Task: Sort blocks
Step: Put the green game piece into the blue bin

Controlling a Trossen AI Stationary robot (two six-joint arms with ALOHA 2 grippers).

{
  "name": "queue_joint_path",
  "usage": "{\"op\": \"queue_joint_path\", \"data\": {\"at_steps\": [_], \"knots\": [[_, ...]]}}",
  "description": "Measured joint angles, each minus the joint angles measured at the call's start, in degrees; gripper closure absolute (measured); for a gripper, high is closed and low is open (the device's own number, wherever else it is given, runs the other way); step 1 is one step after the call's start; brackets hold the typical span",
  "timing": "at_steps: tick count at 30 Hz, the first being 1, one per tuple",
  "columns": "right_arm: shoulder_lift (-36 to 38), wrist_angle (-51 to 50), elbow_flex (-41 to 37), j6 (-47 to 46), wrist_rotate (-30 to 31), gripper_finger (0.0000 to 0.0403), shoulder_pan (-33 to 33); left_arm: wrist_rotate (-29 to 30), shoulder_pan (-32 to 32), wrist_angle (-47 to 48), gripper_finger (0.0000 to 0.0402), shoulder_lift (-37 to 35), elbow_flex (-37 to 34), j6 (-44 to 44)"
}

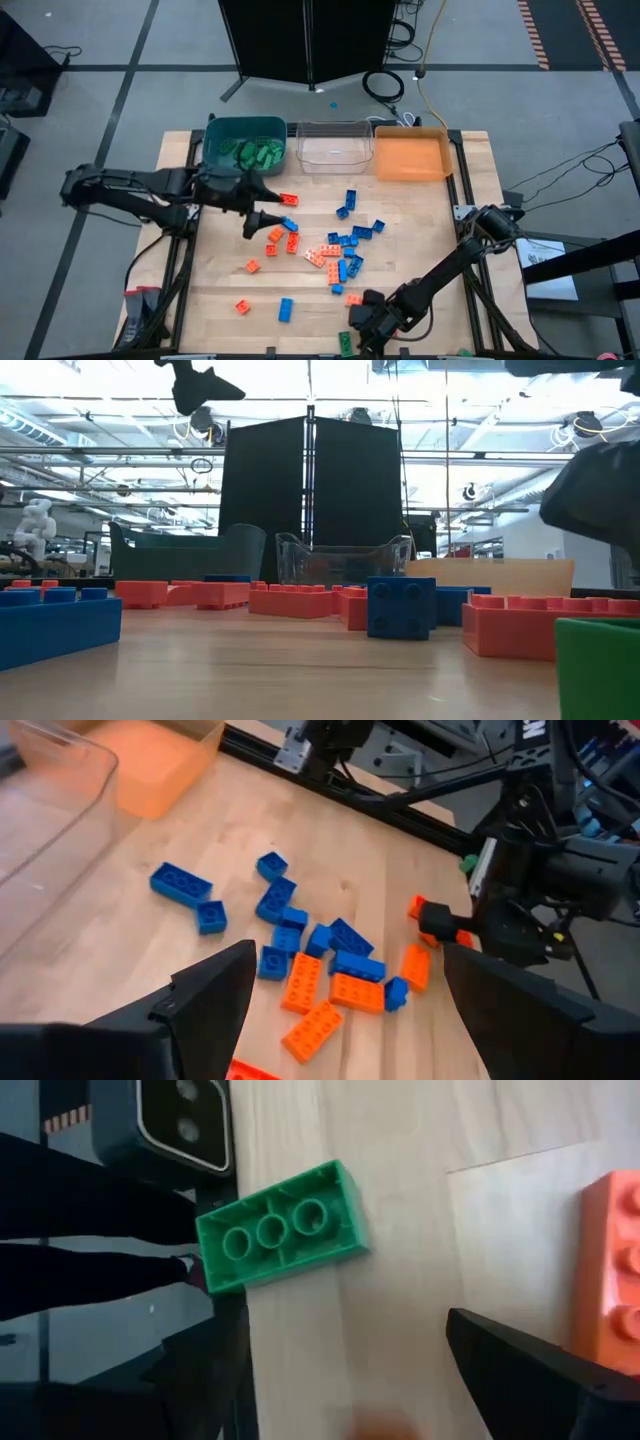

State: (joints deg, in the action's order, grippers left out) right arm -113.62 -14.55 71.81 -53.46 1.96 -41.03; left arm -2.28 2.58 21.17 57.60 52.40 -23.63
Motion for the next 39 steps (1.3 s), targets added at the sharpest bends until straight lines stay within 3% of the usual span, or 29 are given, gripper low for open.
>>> {"op": "queue_joint_path", "data": {"at_steps": [11, 18, 25, 28, 31, 37, 39], "knots": [[0.0, -1.2, 0.59, 7.7, 0.86, 0.0067, 1.59, 7.85, 6.82, -0.09, 0.0073, 0.0, 0.0, -0.12], [0.0, -15.68, 10.55, 19.47, 0.37, 0.0067, 2.31, 11.67, 9.74, 0.34, 0.0073, 0.07, 0.0, -0.13], [0.06, -20.5, 18.13, 27.22, 0.89, 0.0085, 0.66, 13.38, 11.85, 0.53, 0.0073, 0.19, 0.0, -1.46], [0.06, -21.33, 18.62, 24.94, 0.89, 0.0122, -1.3, 13.91, 12.84, 1.28, 0.0073, 0.17, -0.01, -2.51], [0.04, -21.27, 18.62, 23.31, 1.02, 0.0186, -3.57, 15.01, 13.78, 2.75, 0.0073, 0.18, -0.02, -4.16], [0.03, -21.29, 18.64, 20.39, -0.29, 0.038, -4.71, 16.98, 14.9, 3.6, 0.0073, 0.2, -0.02, -4.67], [-0.27, -20.97, 18.64, 19.36, -0.29, 0.039, -4.41, 17.55, 15.09, 3.43, 0.0073, 0.2, -0.02, -5.1]]}}
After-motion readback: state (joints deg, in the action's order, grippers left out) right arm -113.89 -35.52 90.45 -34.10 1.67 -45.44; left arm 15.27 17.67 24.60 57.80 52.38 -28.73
